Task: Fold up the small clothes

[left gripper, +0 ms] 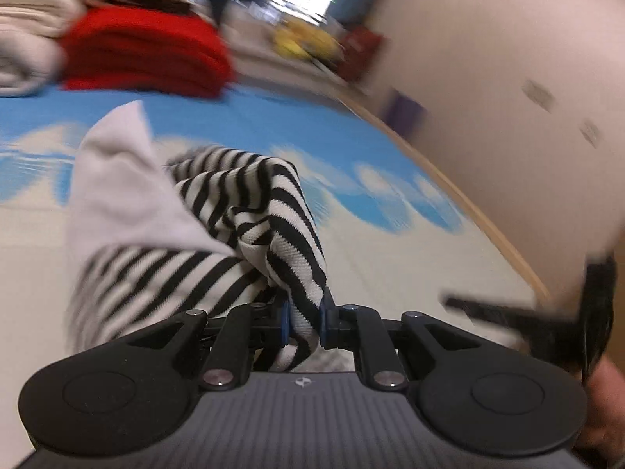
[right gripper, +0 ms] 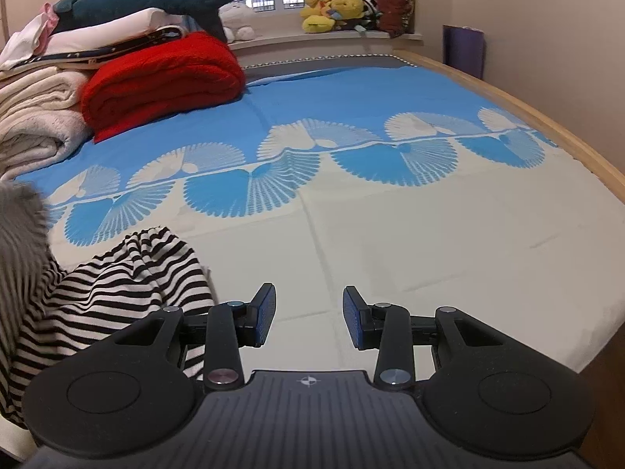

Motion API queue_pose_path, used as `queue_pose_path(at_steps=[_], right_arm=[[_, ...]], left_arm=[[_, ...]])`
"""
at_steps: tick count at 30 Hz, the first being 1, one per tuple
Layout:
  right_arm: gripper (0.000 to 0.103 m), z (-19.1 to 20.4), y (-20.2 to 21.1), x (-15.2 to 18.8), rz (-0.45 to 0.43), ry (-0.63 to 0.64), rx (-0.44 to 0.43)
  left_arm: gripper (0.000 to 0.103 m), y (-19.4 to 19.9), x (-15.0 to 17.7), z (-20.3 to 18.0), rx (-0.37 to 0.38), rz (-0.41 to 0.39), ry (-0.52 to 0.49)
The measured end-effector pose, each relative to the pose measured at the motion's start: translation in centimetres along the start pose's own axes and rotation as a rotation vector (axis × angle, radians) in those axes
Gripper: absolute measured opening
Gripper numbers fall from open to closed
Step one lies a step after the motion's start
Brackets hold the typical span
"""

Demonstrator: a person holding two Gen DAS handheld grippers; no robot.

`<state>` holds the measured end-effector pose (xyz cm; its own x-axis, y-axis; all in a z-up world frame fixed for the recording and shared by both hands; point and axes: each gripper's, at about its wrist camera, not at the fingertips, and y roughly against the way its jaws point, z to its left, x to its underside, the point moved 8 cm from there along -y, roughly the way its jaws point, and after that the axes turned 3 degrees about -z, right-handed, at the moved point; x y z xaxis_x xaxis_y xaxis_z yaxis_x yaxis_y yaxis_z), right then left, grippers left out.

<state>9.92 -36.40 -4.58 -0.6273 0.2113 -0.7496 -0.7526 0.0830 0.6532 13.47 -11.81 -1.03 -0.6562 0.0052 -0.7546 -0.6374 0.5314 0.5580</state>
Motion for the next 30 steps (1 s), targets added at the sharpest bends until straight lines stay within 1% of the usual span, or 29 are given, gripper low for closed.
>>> queue_pose_path(at_steps=[2,4,6,8,9,10,11,12,14,17,18,20,21,22,23,24,26,27,28,30], right_arm=[[0.039,-0.6,0.3,-0.1,-0.003,-0.015,0.007],[0.039,-1.0,0.5,-0.2,-0.008,-0.030,0.011],[0.039,-1.3,0.5,-0.3,-0.009,-0.043,0.010],[0.039,-1.4,0.5,-0.5,-0.007,-0.059,0.001],[0.040,-1.4,0.4,-0.6,-0.005,-0.070,-0.009],[0.039,-1.3,0.3,-0.6,-0.002,-0.083,-0.025],[0.040,-1.0,0.3,-0.7,0.003,-0.098,-0.053],[0.040,-0.6,0.2,-0.8,0.006,-0.110,-0.083],[0.040,0.6,0.1,-1.1,0.006,-0.119,-0.157],[0.040,3.7,-0.4,-1.2,0.032,-0.122,-0.304],[0.040,4.6,-0.7,-1.1,0.048,-0.119,-0.342],[0.040,7.3,-1.6,-0.6,0.092,-0.103,-0.416],[0.040,8.7,-2.2,-0.2,0.126,-0.092,-0.448],[0.041,9.9,-2.8,0.2,0.154,-0.082,-0.461],[0.042,11.1,-3.8,0.7,0.190,-0.068,-0.462],[0.042,12.0,-4.7,1.1,0.223,-0.060,-0.461],[0.042,13.4,-6.6,1.7,0.283,-0.058,-0.451],[0.042,13.9,-7.3,2.0,0.300,-0.063,-0.438],[0.042,14.2,-8.0,2.2,0.312,-0.073,-0.430],[0.042,15.3,-9.3,2.5,0.345,-0.092,-0.429]], left_arm=[[0.015,-3.4,2.4,-2.6,0.045,0.103,-0.038],[0.017,-6.0,5.1,-3.9,0.058,0.197,-0.051],[0.028,-7.6,7.1,-4.3,0.048,0.301,-0.081],[0.029,-7.6,7.2,-3.7,0.052,0.361,-0.051],[0.033,-7.1,6.4,-3.0,0.068,0.371,-0.020],[0.039,-6.3,5.3,-2.4,0.080,0.369,0.008],[0.050,-5.2,3.8,-1.6,0.081,0.357,0.024],[0.054,-4.1,2.2,-0.7,0.074,0.334,0.019],[0.054,-1.7,-0.8,1.3,0.034,0.278,-0.045],[0.054,0.7,-3.5,5.1,-0.061,0.217,-0.126],[0.054,1.3,-3.9,6.6,-0.099,0.197,-0.133],[0.054,2.2,-3.7,9.4,-0.149,0.163,-0.083],[0.054,2.4,-3.3,11.1,-0.162,0.156,-0.031],[0.053,2.3,-2.3,12.7,-0.189,0.184,0.033],[0.051,2.0,-2.3,13.8,-0.237,0.216,0.081],[0.051,2.0,-2.7,14.6,-0.274,0.207,0.114],[0.053,2.7,-3.4,15.1,-0.271,0.156,0.131],[0.054,2.9,-3.7,15.2,-0.265,0.144,0.125],[0.054,2.7,-3.7,15.3,-0.261,0.150,0.119],[0.057,2.5,-2.9,15.6,-0.256,0.193,0.125]])
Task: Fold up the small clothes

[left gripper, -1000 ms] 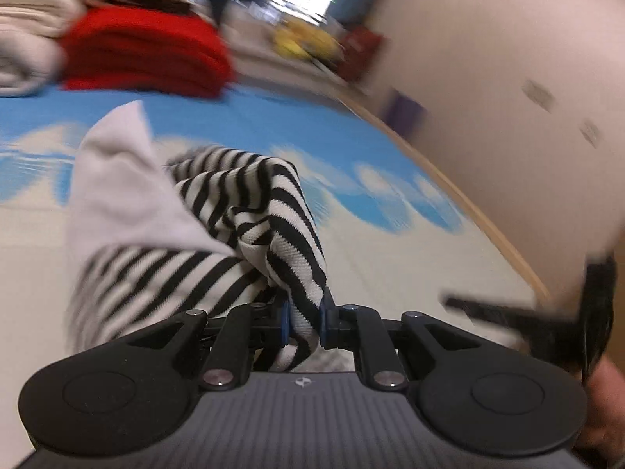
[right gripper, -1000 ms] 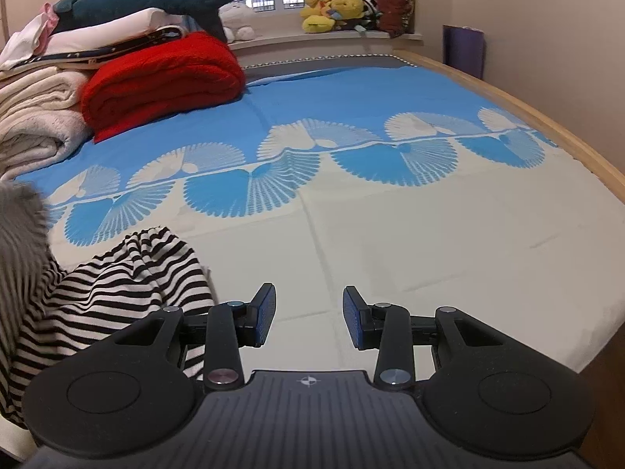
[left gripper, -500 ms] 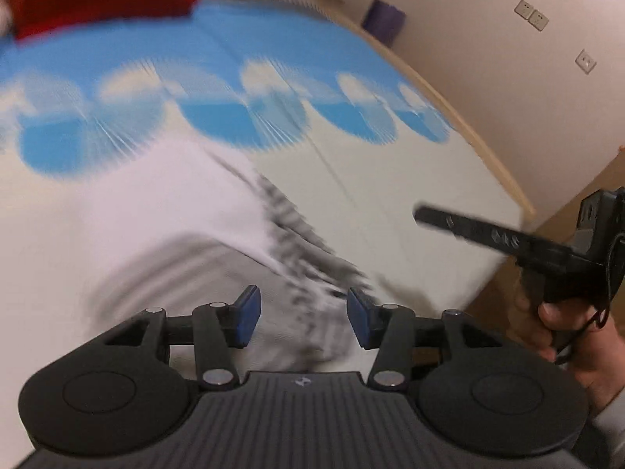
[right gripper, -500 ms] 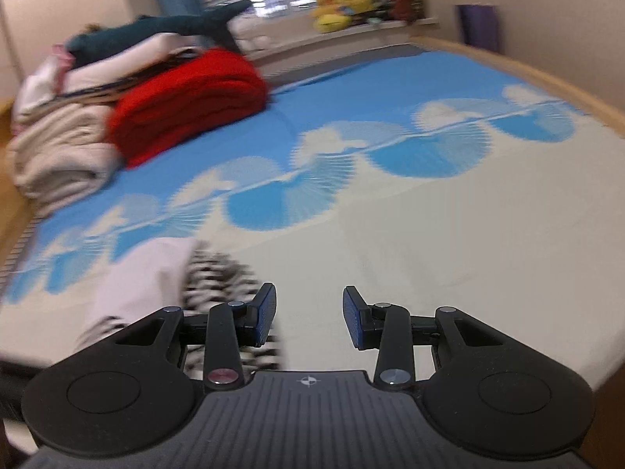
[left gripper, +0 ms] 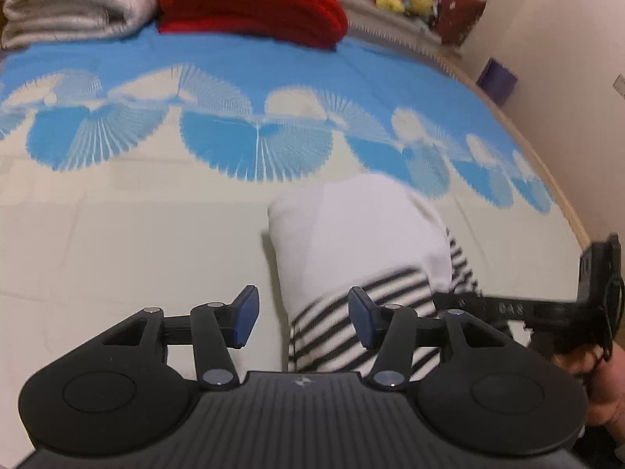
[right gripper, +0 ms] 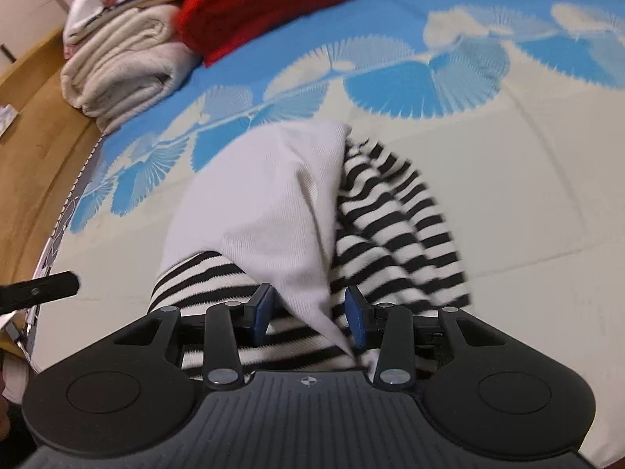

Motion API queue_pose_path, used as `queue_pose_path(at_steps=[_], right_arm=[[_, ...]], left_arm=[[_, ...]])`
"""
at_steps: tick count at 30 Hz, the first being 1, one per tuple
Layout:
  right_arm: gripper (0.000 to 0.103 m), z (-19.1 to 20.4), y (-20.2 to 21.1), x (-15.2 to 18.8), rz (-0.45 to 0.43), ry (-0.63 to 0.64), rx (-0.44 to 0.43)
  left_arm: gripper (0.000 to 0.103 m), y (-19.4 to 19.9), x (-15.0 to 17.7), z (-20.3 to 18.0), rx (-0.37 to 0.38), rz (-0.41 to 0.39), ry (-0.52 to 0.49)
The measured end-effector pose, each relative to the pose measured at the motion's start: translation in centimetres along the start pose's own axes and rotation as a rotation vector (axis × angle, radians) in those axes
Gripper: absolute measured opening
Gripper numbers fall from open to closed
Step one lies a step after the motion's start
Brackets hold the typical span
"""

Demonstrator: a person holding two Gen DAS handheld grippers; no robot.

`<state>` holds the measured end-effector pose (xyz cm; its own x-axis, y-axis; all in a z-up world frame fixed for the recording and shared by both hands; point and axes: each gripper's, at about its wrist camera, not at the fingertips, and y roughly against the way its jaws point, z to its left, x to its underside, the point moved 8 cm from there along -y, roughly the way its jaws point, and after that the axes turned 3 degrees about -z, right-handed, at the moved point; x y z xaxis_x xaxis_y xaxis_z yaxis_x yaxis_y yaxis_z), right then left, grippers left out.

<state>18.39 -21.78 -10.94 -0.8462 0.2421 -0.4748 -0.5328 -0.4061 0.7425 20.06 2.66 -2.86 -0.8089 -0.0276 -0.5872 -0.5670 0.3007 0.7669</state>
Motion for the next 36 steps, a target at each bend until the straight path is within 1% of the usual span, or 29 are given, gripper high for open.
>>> queue_pose_path(at_steps=[3,5,6,7,9,10,12,13,15,17,18,19,21,22,23,24,25,26,27,29,30,31,32,33,34,35,36], right_arm=[[0.041,0.2,-1.2,0.4,0.017,0.020,0.029],[0.027,0.4,-1.2,0.5,0.015,0.029,0.027],[0.012,0.5,-1.0,0.6,0.014,0.030,0.012],[0.009,0.6,-0.6,0.6,0.005,0.040,-0.002],[0.008,0.5,0.5,0.3,-0.034,0.053,-0.015],[0.008,0.2,1.4,0.0,-0.065,0.036,-0.026],[0.007,-0.6,3.4,-0.7,-0.124,-0.009,-0.060],[0.004,-1.1,4.8,-1.1,-0.162,-0.027,-0.075],[0.004,-2.2,7.3,-1.6,-0.227,-0.049,-0.076],[0.004,-4.0,8.6,-1.8,-0.249,-0.078,-0.052],[0.004,-5.0,8.8,-1.7,-0.244,-0.088,-0.020],[0.004,-6.2,8.7,-1.6,-0.223,-0.097,0.028],[0.004,-8.4,7.6,-0.7,-0.154,-0.089,0.148],[0.004,-9.3,6.7,-0.2,-0.106,-0.100,0.184],[0.004,-9.7,6.0,0.2,-0.073,-0.110,0.196],[0.004,-9.7,5.4,0.5,-0.054,-0.098,0.201],[0.004,-9.4,5.1,0.4,-0.047,-0.073,0.206],[0.004,-8.9,4.7,0.3,-0.049,-0.045,0.207],[0.004,-8.5,4.6,0.2,-0.058,-0.037,0.198],[0.004,-7.6,4.8,-0.2,-0.083,-0.035,0.170],[0.004,-7.4,5.0,-0.5,-0.095,-0.040,0.155],[0.004,-7.1,5.2,-0.6,-0.109,-0.047,0.136],[0.004,-6.9,5.4,-0.8,-0.121,-0.051,0.116],[0.005,-6.5,5.4,-1.1,-0.125,-0.049,0.103],[0.006,-6.2,5.6,-1.1,-0.125,-0.046,0.091],[0.006,-6.2,5.6,-1.0,-0.120,-0.050,0.076],[0.006,-6.4,5.7,-0.9,-0.120,-0.060,0.077]], left_arm=[[0.057,-1.2,1.1,0.1,0.005,0.070,0.001],[0.060,-1.2,1.8,-0.7,0.010,0.089,-0.031],[0.062,-1.3,2.1,-1.2,0.012,0.092,-0.051],[0.063,-1.2,2.8,-1.4,0.014,0.092,-0.065],[0.064,-1.6,3.2,-2.3,0.027,0.099,-0.079],[0.065,-1.9,3.4,-2.7,0.036,0.104,-0.081],[0.070,-2.3,3.7,-3.6,0.053,0.112,-0.087],[0.071,-2.6,3.9,-4.1,0.061,0.117,-0.095],[0.074,-3.2,4.4,-5.3,0.078,0.139,-0.120],[0.076,-4.0,5.0,-6.4,0.100,0.168,-0.141],[0.080,-4.4,5.4,-6.8,0.112,0.187,-0.149],[0.082,-5.0,5.8,-7.2,0.114,0.208,-0.159],[0.085,-5.9,6.7,-7.7,0.109,0.242,-0.183],[0.085,-6.4,7.1,-7.7,0.086,0.258,-0.209],[0.086,-6.8,7.4,-7.6,0.057,0.267,-0.236],[0.087,-7.1,7.6,-7.4,0.026,0.270,-0.259],[0.086,-7.2,7.5,-7.3,0.012,0.267,-0.263],[0.084,-7.0,7.0,-7.3,0.017,0.245,-0.246],[0.081,-6.5,6.4,-7.5,0.044,0.216,-0.225],[0.081,-5.2,5.3,-8.2,0.136,0.157,-0.191],[0.081,-4.9,5.3,-8.6,0.162,0.154,-0.204],[0.082,-5.4,6.1,-8.5,0.145,0.185,-0.249],[0.082,-6.6,7.5,-7.9,0.070,0.250,-0.323],[0.084,-7.5,8.5,-7.1,0.012,0.290,-0.368],[0.085,-8.1,9.0,-6.4,-0.032,0.322,-0.383],[0.086,-8.0,8.8,-6.2,-0.031,0.317,-0.371],[0.085,-7.7,8.4,-6.2,-0.015,0.307,-0.350]])
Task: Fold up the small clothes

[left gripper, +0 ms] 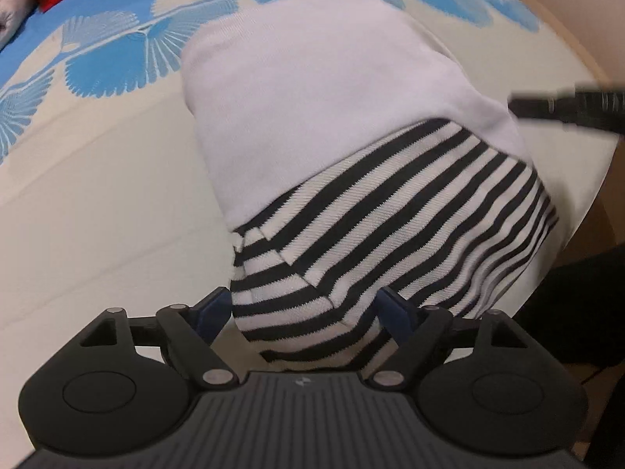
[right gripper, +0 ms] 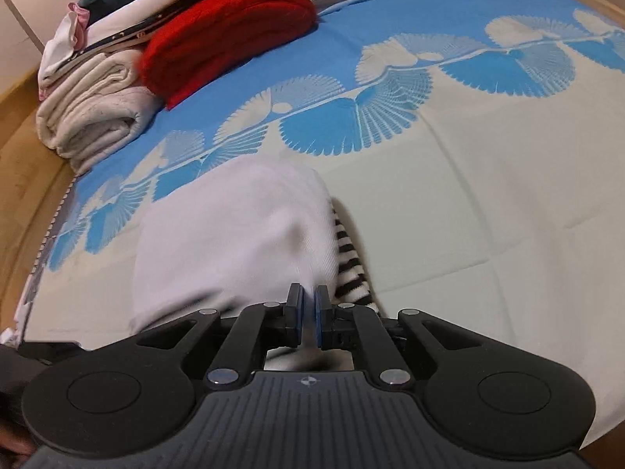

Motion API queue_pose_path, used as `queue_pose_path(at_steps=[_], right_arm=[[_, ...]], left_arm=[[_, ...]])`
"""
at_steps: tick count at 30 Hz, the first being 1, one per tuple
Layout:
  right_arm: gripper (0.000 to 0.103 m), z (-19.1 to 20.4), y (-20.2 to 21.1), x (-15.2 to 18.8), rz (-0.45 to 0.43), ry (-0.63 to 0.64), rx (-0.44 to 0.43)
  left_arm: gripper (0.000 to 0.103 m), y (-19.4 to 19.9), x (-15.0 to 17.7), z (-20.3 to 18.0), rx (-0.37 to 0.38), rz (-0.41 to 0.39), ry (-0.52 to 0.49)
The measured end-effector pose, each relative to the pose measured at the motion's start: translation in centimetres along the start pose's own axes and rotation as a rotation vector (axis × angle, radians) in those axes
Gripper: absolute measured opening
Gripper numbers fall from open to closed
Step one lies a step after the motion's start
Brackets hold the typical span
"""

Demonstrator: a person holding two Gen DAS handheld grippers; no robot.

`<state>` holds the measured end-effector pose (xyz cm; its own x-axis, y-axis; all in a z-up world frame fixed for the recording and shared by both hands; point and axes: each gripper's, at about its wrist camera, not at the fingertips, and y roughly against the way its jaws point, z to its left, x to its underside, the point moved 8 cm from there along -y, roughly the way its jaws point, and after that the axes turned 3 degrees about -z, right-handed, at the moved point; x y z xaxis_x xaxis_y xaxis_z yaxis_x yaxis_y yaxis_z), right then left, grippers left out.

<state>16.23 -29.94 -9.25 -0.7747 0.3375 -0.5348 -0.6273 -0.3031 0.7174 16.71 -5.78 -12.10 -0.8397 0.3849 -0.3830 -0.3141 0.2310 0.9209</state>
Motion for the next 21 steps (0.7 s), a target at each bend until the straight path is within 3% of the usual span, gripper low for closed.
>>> queue_pose_path(at_steps=[2,5,7,11,12,13,14,15,19,21], right_arm=[[0.012,-0.5,0.5,0.4,0.007,-0.019,0.000],[0.024,-0.6,1.0,1.6,0.066,-0.048,-0.066],[0.039,-0.3,0.9,2.9,0.125,-0.009,-0.087],[0.040,0.2,0.6,5.4,0.191,0.151,-0.022],[0.036,0.2,0.6,5.7,0.205,0.166,-0.013],[0.018,0.1,0.6,6.0,0.216,0.179,-0.009],[0.007,0.1,0.8,6.1,0.219,0.189,-0.016],[0.003,0.1,1.3,6.1,0.211,0.190,-0.030],[0.002,-1.1,4.3,3.9,0.104,0.054,-0.111],[0.002,-2.2,5.2,3.7,0.092,-0.001,-0.120]], left_arm=[[0.083,0.9,-0.5,0.4,0.019,-0.038,0.031],[0.083,1.5,-0.4,1.1,0.029,-0.061,0.060],[0.083,1.8,-0.4,1.3,0.038,-0.068,0.072],[0.083,2.3,-0.8,1.4,0.059,-0.095,0.103],[0.083,2.5,-1.0,1.4,0.067,-0.103,0.113],[0.083,2.9,-1.0,1.4,0.076,-0.111,0.125],[0.083,3.1,-1.1,1.4,0.088,-0.117,0.140],[0.083,3.3,-1.1,1.4,0.101,-0.121,0.152],[0.083,3.0,-0.5,0.8,0.129,-0.094,0.148],[0.084,1.9,0.4,0.4,0.086,-0.045,0.084]])
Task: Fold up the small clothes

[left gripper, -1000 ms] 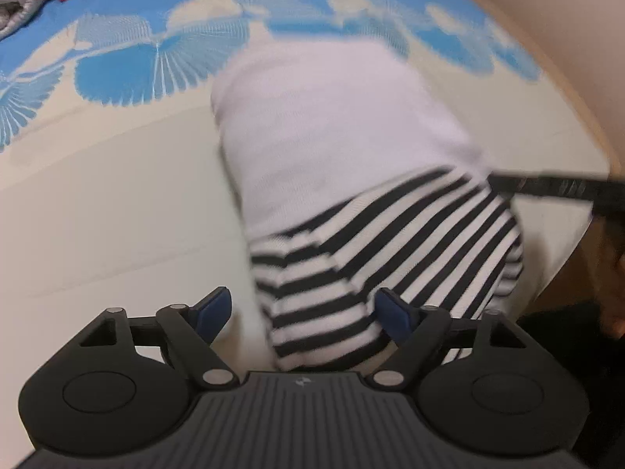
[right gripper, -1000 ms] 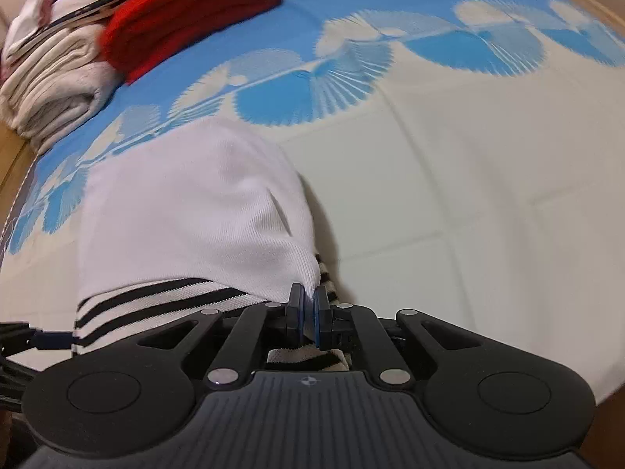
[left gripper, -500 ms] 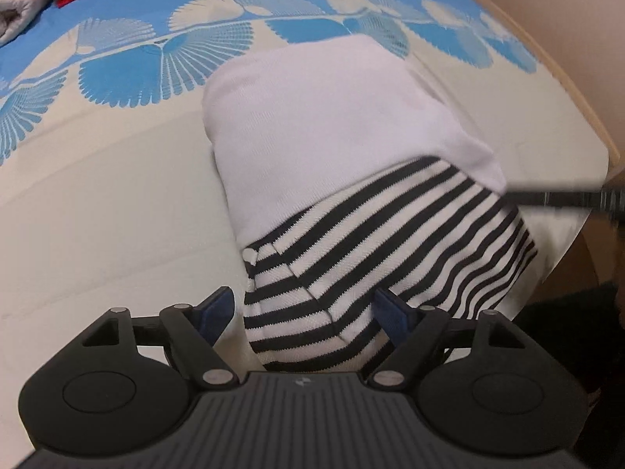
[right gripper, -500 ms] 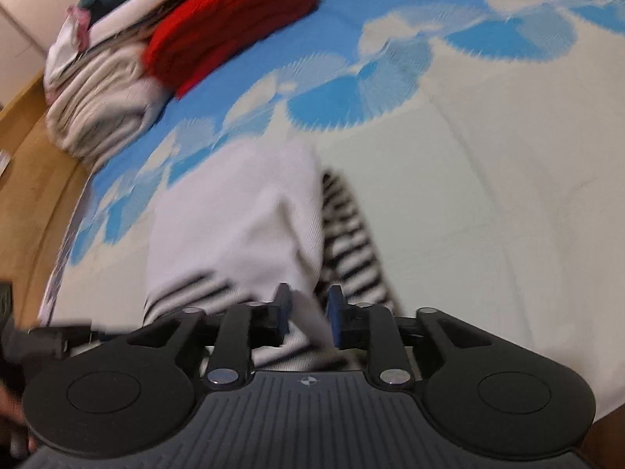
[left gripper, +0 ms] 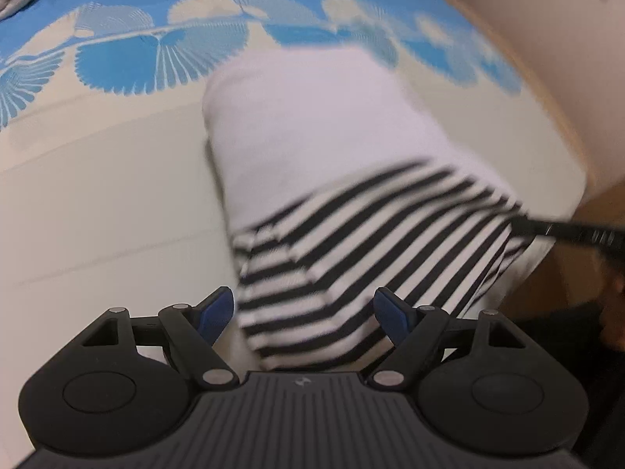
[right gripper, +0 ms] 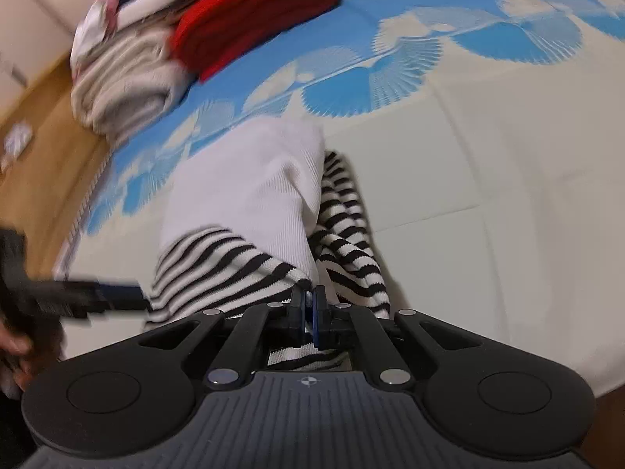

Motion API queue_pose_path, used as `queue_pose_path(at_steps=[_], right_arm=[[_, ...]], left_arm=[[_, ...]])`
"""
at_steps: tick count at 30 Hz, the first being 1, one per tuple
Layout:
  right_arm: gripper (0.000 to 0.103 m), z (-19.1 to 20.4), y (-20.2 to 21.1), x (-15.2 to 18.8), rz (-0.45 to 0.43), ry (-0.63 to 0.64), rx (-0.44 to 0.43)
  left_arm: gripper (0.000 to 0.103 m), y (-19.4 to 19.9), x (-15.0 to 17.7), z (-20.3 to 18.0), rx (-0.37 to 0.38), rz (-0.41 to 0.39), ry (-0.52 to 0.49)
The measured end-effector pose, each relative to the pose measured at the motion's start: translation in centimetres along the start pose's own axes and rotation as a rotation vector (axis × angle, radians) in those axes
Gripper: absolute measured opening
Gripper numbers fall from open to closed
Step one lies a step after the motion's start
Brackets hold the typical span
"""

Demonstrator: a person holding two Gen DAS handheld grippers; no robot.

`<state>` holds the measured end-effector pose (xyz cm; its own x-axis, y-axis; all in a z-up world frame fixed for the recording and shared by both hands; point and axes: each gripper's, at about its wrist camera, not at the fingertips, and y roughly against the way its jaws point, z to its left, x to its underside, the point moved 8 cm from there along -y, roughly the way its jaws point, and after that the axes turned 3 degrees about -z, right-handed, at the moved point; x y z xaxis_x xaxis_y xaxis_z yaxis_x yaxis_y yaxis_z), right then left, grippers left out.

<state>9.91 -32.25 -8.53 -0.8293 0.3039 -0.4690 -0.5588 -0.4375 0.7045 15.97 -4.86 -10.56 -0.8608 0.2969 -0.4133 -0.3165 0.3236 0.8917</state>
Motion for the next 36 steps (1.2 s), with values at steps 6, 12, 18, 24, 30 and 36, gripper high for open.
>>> queue_pose_path(at_steps=[6,12,18,24,30,36], right_arm=[[0.002,-0.9,-3.2,3.9,0.224,0.167,0.167],[0.025,1.0,-1.4,-0.7,0.068,0.084,0.059],[0.044,1.2,-2.6,-7.9,-0.101,-0.072,-0.021],[0.044,-0.2,-9.8,-10.7,-0.065,-0.221,0.024],[0.019,-0.3,-13.4,-10.9,0.002,-0.355,-0.049],[0.009,-0.7,-8.9,-13.4,-0.214,-0.407,-0.101]], left_arm=[[0.090,-2.5,2.8,0.4,-0.021,0.086,-0.085],[0.089,-0.1,1.7,2.4,0.032,-0.022,0.006],[0.089,1.8,-0.4,5.6,0.035,-0.159,0.161],[0.089,2.1,-2.4,6.8,0.028,-0.208,0.235],[0.089,1.6,-3.7,5.7,0.075,-0.223,0.275],[0.089,-0.4,-4.0,2.6,0.089,-0.183,0.186]])
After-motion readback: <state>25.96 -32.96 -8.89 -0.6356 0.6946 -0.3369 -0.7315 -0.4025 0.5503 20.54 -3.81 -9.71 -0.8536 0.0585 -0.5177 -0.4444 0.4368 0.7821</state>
